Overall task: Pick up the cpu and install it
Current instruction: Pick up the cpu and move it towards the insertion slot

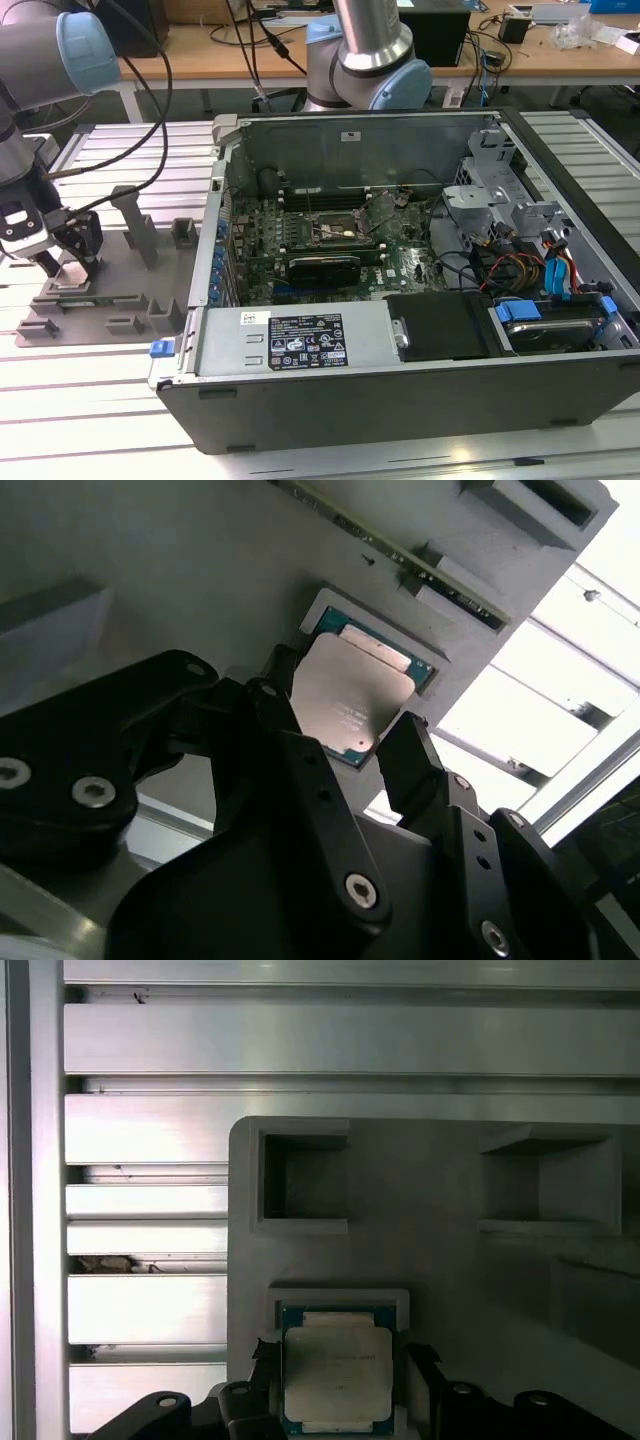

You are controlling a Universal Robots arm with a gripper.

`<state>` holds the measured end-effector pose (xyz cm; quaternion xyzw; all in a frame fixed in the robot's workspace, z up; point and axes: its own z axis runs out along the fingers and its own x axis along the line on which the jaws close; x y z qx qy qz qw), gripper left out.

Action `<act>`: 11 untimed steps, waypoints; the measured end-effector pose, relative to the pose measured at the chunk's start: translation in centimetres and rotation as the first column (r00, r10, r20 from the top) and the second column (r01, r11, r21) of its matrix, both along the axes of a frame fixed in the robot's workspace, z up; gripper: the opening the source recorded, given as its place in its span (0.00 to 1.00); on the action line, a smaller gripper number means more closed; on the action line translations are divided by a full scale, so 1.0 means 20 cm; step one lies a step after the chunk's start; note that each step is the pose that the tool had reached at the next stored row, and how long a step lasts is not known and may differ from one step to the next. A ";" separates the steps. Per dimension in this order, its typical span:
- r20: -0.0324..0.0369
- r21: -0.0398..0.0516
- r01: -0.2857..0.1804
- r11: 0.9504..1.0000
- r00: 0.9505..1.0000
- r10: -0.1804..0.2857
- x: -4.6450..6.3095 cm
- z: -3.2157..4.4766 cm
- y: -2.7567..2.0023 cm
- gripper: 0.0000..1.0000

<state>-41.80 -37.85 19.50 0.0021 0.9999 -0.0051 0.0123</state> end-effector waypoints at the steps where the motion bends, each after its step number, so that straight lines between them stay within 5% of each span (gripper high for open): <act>1: 0.000 0.000 0.000 1.000 1.000 0.000 0.00 -0.002 0.002 0.60; 11: 0.000 -0.008 -0.009 1.000 1.000 0.009 -0.01 -0.027 0.004 0.60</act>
